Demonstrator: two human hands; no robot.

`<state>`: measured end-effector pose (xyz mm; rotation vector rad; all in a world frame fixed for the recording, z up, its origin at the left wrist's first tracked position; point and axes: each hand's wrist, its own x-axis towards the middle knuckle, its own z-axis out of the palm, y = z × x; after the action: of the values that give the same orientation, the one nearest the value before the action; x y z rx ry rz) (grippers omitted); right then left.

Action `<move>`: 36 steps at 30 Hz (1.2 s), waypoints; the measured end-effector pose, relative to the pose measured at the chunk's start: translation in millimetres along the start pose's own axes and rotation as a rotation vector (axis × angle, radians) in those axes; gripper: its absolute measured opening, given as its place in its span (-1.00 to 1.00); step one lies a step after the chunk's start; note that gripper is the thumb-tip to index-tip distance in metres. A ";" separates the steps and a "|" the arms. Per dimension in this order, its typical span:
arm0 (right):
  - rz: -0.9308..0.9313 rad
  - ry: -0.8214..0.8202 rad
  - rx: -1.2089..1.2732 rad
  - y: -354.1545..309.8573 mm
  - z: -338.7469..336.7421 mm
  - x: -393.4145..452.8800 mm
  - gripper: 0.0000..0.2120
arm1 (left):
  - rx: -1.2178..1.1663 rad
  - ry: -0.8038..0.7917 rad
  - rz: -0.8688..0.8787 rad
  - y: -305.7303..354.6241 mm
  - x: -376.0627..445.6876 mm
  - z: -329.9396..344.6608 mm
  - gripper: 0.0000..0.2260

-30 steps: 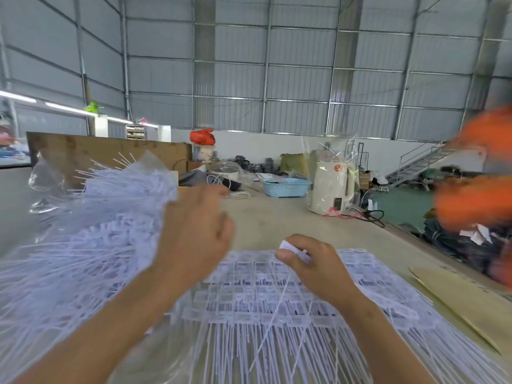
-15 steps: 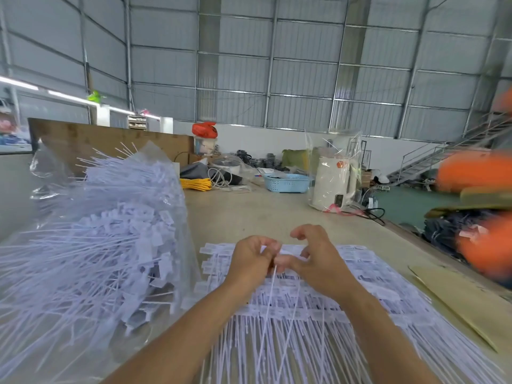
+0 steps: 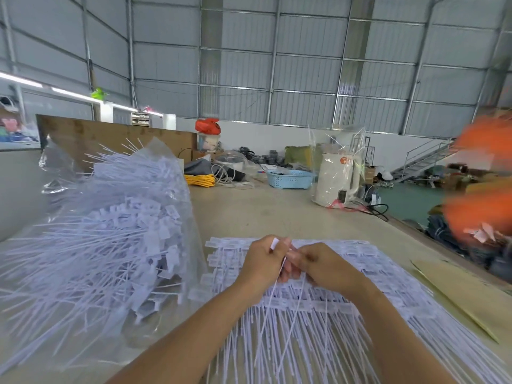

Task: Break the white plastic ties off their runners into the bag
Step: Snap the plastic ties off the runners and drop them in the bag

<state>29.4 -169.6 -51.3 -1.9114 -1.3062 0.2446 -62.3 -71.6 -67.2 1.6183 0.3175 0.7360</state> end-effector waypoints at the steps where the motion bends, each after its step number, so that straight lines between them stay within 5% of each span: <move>1: -0.016 -0.014 0.002 -2.5 -0.3 -1.1 -0.62 | 0.042 0.016 0.021 1.0 0.2 0.4 -0.69; 6: -0.156 0.274 -0.535 -11.2 5.6 3.0 -0.64 | 0.035 0.142 -0.026 7.8 10.3 -2.8 -0.61; 10: -0.231 0.329 -0.741 -19.6 6.3 -0.5 -0.62 | -0.038 0.141 -0.104 9.9 15.3 -3.3 -0.68; 12: -0.344 0.443 -0.670 -28.6 2.4 -5.4 -0.64 | -0.036 0.209 -0.174 8.8 22.5 -12.8 -0.79; 15: -0.485 0.725 -0.211 -41.3 -14.6 -12.0 -0.69 | -0.177 0.371 -0.176 7.0 34.1 -50.7 -0.79; 17: -0.414 0.677 -0.190 -40.4 -19.3 -10.1 -0.69 | -0.202 0.389 -0.042 7.5 35.0 -58.6 -0.77; 20: -0.278 0.501 -0.407 -28.9 -2.7 -3.8 -0.73 | -0.152 0.187 -0.001 5.4 24.4 -26.4 -0.78; 25: -0.249 0.659 -0.199 -16.5 5.2 8.5 -0.85 | -0.235 -0.113 -0.112 8.7 14.8 13.5 -0.39; 33: -0.178 0.532 0.007 -21.8 8.4 11.8 -0.81 | -0.227 -0.154 0.035 9.3 5.8 9.6 -0.51; 36: -0.177 0.327 0.119 -28.5 0.4 9.9 -0.74 | -0.275 -0.160 0.066 7.9 8.6 4.7 -0.62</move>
<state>13.7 -156.5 -29.1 -1.6427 -1.1998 -0.0770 -54.5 -71.8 -57.4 1.4207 0.0448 0.6638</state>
